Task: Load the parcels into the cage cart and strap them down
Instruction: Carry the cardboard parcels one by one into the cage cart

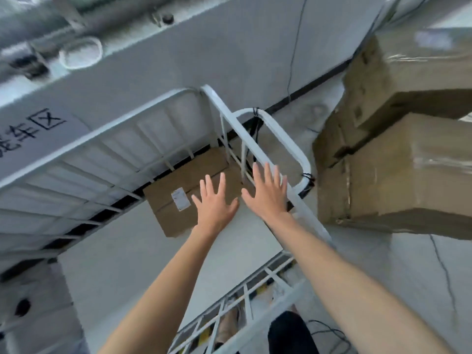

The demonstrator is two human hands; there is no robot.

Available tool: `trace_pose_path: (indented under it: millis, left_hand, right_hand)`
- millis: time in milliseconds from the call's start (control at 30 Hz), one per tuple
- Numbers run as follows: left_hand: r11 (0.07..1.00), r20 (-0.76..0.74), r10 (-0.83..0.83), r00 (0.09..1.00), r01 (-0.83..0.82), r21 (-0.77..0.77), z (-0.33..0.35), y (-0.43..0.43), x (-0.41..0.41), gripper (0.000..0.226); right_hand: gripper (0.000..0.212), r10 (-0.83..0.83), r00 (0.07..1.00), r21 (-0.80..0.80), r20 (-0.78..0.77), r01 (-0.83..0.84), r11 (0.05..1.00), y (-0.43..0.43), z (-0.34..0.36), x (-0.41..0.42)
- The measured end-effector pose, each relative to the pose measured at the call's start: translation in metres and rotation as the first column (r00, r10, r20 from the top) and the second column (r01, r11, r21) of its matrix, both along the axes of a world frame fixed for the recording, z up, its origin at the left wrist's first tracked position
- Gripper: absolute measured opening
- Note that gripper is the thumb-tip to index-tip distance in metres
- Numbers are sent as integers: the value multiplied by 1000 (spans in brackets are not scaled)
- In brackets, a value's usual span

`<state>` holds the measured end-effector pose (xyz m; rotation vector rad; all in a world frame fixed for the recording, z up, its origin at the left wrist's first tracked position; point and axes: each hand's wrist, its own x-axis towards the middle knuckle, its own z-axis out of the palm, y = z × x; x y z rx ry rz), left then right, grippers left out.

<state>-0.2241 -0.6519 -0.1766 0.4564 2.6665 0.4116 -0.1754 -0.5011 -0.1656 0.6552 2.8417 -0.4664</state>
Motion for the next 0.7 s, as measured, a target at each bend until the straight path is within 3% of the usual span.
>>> trace_pose_path:
  millis: [133, 333, 533, 700]
  left_hand:
    - [984, -1, -175, 985, 175, 41, 35, 89, 52, 83]
    - [917, 7, -394, 919, 392, 73, 72, 269, 154, 86]
    - [851, 32, -507, 861, 495, 178, 94, 415, 262, 86]
    - [802, 18, -578, 816, 564, 195, 91, 495, 305, 85]
  right_hand:
    - [80, -189, 980, 39, -54, 191, 981, 92, 30, 85]
    - [82, -478, 876, 87, -70, 482, 872, 246, 65, 240]
    - [82, -625, 777, 113, -79, 630, 769, 362, 88, 360]
    - [83, -700, 709, 92, -91, 705, 703, 436, 80, 413]
